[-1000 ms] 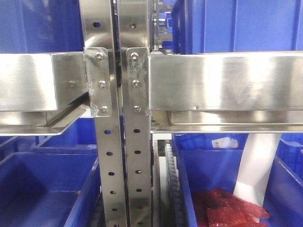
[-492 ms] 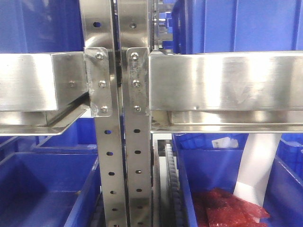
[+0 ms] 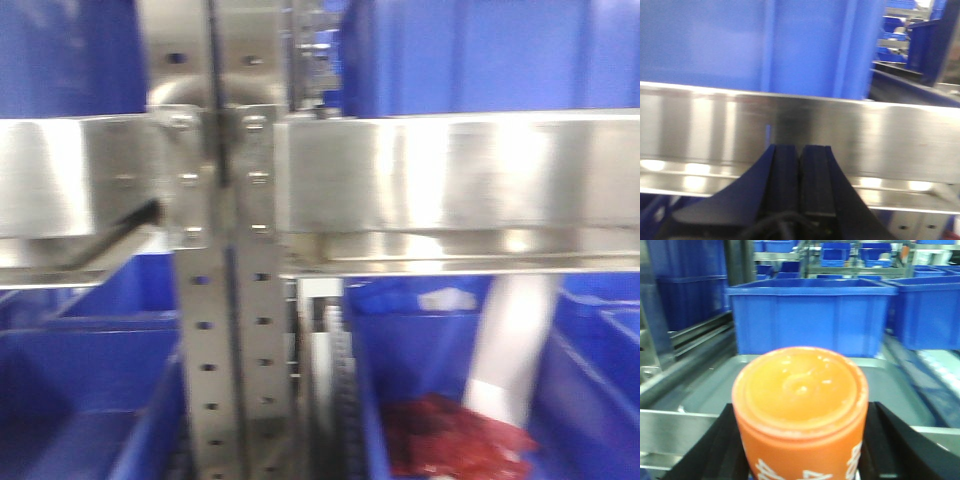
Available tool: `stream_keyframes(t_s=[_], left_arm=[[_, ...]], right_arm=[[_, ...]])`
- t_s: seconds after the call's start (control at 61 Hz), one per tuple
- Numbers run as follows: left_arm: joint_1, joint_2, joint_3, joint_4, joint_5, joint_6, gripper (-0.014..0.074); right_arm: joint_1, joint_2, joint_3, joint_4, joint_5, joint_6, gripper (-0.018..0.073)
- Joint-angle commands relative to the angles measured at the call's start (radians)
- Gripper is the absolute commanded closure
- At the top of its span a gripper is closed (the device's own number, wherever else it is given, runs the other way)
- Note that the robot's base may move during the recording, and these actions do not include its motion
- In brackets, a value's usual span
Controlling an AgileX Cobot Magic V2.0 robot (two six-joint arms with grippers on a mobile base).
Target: Grab orange capacitor from left shelf to right conveyor
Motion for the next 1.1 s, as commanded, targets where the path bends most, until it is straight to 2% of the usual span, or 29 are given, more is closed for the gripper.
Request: stream_keyframes(t_s=[0.0, 1.082], left_arm=[[-0.003, -0.019, -0.014, 0.000, -0.089, -0.001, 0.0701], [-0.003, -0.019, -0.014, 0.000, -0.089, -0.001, 0.0701]], right_arm=[[0.003, 0.013, -0.028, -0.008, -0.090, -0.003, 0.0445], [0.003, 0.013, -0.028, -0.008, -0.090, -0.003, 0.0445]])
